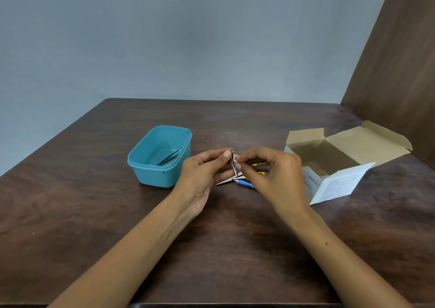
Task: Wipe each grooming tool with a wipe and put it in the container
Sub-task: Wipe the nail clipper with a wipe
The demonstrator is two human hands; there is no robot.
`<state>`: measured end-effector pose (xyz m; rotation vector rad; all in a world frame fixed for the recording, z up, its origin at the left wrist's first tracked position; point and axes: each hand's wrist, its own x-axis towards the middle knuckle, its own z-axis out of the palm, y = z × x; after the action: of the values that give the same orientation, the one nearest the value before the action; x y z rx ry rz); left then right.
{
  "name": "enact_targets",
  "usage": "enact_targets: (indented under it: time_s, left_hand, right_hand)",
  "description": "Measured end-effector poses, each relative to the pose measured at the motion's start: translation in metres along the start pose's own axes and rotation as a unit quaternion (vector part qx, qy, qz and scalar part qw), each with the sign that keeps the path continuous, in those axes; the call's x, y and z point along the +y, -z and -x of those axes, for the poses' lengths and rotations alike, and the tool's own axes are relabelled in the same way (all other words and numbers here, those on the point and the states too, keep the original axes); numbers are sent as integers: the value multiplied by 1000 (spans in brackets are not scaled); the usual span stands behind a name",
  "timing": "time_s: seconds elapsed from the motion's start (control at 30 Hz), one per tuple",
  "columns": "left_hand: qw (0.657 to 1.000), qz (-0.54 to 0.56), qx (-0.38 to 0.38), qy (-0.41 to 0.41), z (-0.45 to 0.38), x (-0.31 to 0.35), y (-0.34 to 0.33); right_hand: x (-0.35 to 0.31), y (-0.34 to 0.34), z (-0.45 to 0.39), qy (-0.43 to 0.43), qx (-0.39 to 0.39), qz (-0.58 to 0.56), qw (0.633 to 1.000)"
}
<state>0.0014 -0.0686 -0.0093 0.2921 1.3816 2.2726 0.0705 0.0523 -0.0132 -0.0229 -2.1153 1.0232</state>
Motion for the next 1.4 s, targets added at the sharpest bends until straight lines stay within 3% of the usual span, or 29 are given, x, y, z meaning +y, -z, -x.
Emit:
enact_targets:
  time_s: [0.4, 0.47, 0.57, 0.67, 0.8, 0.9, 1.17, 1.4]
  left_hand:
    - [999, 38, 20, 16, -1, 2, 1]
    - [999, 34, 12, 20, 0, 2, 1]
    - [1000, -6, -13, 18, 2, 1, 2]
    - [999, -25, -10, 18, 2, 0, 1]
    - [999, -12, 27, 13, 1, 2, 2]
    - [999, -2, 20, 37, 0, 1, 3]
    - [990, 80, -20, 112, 0, -2, 0]
    - [991, 47, -21, 121, 0, -3, 2]
  right_hand:
    - [-2, -1, 3, -58, -24, -22, 998]
    - [-2, 1, 0, -111, -19, -80, 990]
    - [-2, 6, -3, -229, -26, -228, 946]
    - [-1, 6, -3, -263, -42, -249, 931]
    - [0, 9, -7, -230, 5, -234, 945]
    - [3, 13, -11, -157, 55, -188, 968]
    - [-1, 4, -5, 9, -12, -45, 999]
    - [-2, 6, -3, 24, -3, -33, 999]
